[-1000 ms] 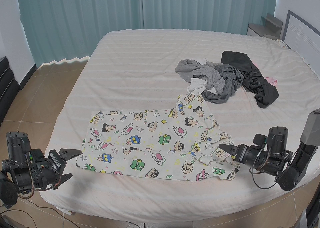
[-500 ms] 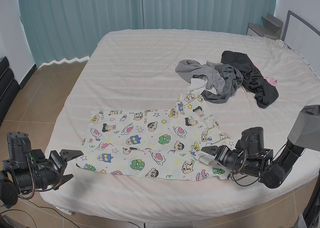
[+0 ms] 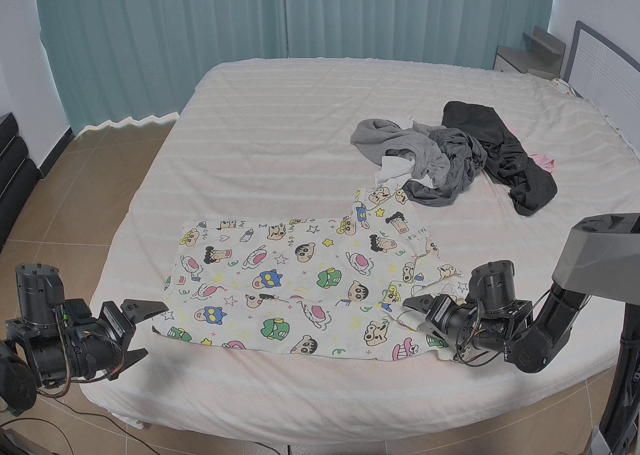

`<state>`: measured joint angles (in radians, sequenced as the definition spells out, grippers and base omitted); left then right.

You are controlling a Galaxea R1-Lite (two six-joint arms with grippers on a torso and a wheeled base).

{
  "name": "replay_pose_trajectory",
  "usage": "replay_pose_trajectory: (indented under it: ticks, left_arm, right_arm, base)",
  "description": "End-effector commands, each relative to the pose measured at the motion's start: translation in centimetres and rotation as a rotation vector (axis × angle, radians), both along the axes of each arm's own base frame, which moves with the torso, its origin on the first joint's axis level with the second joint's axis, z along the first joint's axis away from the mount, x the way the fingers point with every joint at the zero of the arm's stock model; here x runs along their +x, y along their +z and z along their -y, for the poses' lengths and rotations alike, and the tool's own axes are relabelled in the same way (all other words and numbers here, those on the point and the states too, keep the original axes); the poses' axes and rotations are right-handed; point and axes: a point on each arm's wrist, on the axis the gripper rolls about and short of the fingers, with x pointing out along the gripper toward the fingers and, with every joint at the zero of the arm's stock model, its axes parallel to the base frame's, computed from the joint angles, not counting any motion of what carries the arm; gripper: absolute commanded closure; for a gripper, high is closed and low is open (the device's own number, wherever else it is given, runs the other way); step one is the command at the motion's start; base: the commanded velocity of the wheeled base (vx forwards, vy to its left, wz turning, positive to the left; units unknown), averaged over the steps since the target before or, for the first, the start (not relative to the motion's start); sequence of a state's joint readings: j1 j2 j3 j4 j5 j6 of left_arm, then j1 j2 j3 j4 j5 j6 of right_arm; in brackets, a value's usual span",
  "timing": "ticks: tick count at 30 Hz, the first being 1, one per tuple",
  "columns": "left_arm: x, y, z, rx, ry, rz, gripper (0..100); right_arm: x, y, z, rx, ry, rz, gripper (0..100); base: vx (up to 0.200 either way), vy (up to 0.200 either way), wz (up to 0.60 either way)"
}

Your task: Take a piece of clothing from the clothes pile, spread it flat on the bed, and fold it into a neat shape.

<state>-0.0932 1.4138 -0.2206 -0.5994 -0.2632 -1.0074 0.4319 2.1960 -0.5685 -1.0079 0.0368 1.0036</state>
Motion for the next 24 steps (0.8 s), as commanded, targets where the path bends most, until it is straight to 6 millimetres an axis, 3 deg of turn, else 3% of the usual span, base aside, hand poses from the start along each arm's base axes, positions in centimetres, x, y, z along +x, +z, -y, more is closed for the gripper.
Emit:
replay_pose_trajectory:
  ticks: [1,16,17,24]
  left_arm:
    - [0.0,-0.1,0.0,0.0,-0.001,-0.003,0]
    - [0.1,-0.1,0.0,0.001,0.001,-0.008,0]
    - [0.1,-0.1,0.0,0.001,0.001,-0.008,0]
    - [0.1,-0.2,0.0,0.001,0.001,-0.009,0]
  right_arm:
    - [0.2,-0.6,0.3,-0.006,-0.012,-0.016,0]
    - [2.6,-1.6,0.6,0.021,-0.064,-0.01,0]
    - [2.6,-1.6,0.6,0.022,-0.064,-0.009,100]
    - [2.5,-1.2,0.5,0.028,-0.062,0.001,100]
  base:
    - [0.0,0.0,0.0]
    - [0.0,0.0,0.0]
    - [0.0,0.0,0.0]
    - [0.0,0.0,0.0]
